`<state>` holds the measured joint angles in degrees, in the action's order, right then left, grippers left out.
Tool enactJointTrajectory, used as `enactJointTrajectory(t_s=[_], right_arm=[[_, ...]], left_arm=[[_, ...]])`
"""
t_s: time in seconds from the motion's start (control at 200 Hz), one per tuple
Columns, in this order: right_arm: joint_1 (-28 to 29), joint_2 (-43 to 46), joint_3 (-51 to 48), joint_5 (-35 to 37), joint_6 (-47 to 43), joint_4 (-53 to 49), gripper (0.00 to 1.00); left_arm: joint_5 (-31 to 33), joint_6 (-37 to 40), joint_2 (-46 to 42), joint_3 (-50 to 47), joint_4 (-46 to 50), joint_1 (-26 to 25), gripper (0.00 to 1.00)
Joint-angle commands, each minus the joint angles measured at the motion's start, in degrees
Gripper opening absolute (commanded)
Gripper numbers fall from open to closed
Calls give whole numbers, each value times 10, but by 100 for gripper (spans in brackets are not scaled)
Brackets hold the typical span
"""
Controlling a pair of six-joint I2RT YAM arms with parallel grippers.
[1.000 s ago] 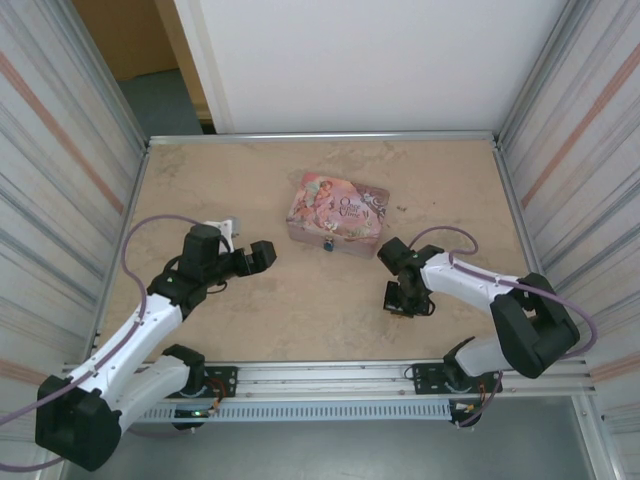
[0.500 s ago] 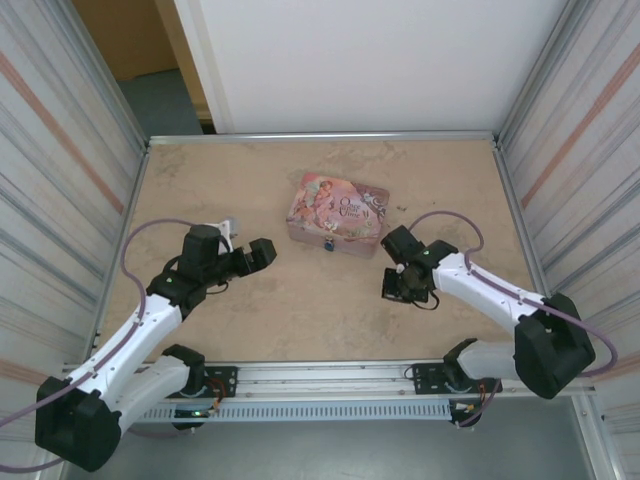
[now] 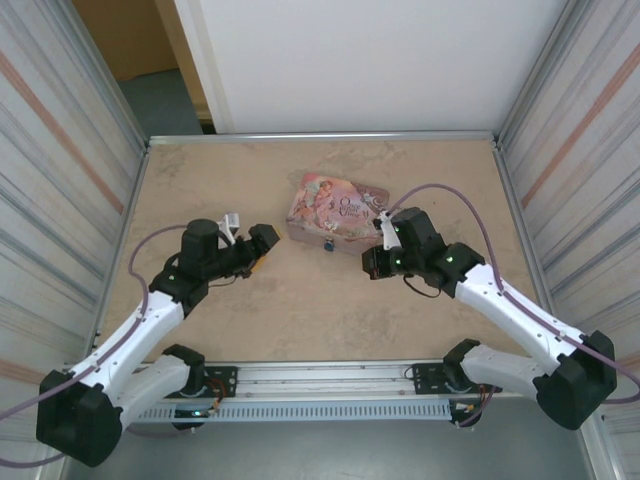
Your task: Unlock the padlock with the key
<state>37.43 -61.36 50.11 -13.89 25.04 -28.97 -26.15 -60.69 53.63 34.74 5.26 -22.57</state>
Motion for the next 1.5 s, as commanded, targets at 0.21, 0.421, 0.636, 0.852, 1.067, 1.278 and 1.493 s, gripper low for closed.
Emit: enactJointTrajectory(t_s=[0.21,0.421,0.636,0.852,1.067,1.278,1.493], right_arm=[[115,29,71,9,-395,-36,0],[179,26,93,47,-581,-70,0],[246,22,81,114,-738,-50,0],[263,0,92,124,-814,-62,0],[261,-12,91,107,-860,-67,0],[245,-30,105,64,-871,-71,0],[242,-39,115,56,-876,-54,0]], left_arm=[[-86,91,13,111,120,5,80],[-145,111,21,136,145,6,73],[-207,131,38,147,149,-8,65],[-239,151,68,167,148,-51,59],[-250,159,106,175,132,-100,53],[-255,158,132,175,111,-125,47],[-272,151,156,172,79,-146,43]])
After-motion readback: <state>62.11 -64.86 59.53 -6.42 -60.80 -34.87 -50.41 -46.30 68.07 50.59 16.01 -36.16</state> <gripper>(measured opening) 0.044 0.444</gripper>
